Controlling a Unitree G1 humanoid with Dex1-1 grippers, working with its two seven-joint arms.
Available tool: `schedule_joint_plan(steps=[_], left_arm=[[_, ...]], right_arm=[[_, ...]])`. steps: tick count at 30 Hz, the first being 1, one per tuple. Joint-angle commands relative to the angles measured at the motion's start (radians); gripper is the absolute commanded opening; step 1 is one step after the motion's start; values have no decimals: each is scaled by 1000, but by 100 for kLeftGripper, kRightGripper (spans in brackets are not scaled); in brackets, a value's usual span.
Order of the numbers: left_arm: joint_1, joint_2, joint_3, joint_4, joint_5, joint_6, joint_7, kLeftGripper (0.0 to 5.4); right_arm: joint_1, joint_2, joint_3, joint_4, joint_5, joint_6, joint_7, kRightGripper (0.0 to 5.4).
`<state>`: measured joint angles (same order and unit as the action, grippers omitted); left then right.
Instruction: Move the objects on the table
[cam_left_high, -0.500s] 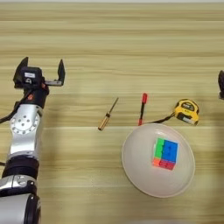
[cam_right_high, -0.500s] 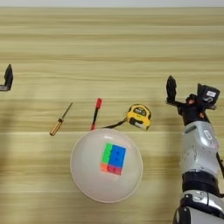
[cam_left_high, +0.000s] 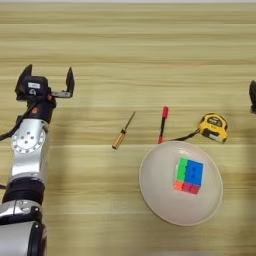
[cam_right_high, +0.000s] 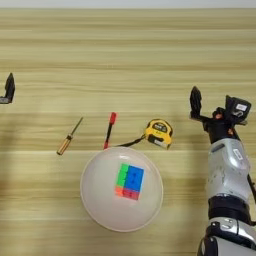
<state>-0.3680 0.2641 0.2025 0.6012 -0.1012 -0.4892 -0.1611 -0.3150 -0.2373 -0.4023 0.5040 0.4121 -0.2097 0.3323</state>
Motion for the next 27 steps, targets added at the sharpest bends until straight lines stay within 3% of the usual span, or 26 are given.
schedule_joint_plan(steps=[1, 11, 18, 23, 27], left_arm=[[5, 1, -5, -9, 9, -8, 4, 540], [7, -7, -11, -18, 23, -3, 16, 540], [8, -8, -16, -23, 25, 1, 25, 540], [3, -9, -18, -16, 27, 0, 28, 540], [2, -9, -19, -15, 27, 0, 29, 540]], right_arm=[[-3, -7, -2, -13, -2, -8, 0, 539], [-17, -35, 21, 4, -47, -48, 27, 539], [-18, -39, 93, -92, -59, 5, 68, 539], [-21, -75, 162, -105, -105, 8, 141, 539], [-34, -116, 207, -94, -108, 68, 234, 539]])
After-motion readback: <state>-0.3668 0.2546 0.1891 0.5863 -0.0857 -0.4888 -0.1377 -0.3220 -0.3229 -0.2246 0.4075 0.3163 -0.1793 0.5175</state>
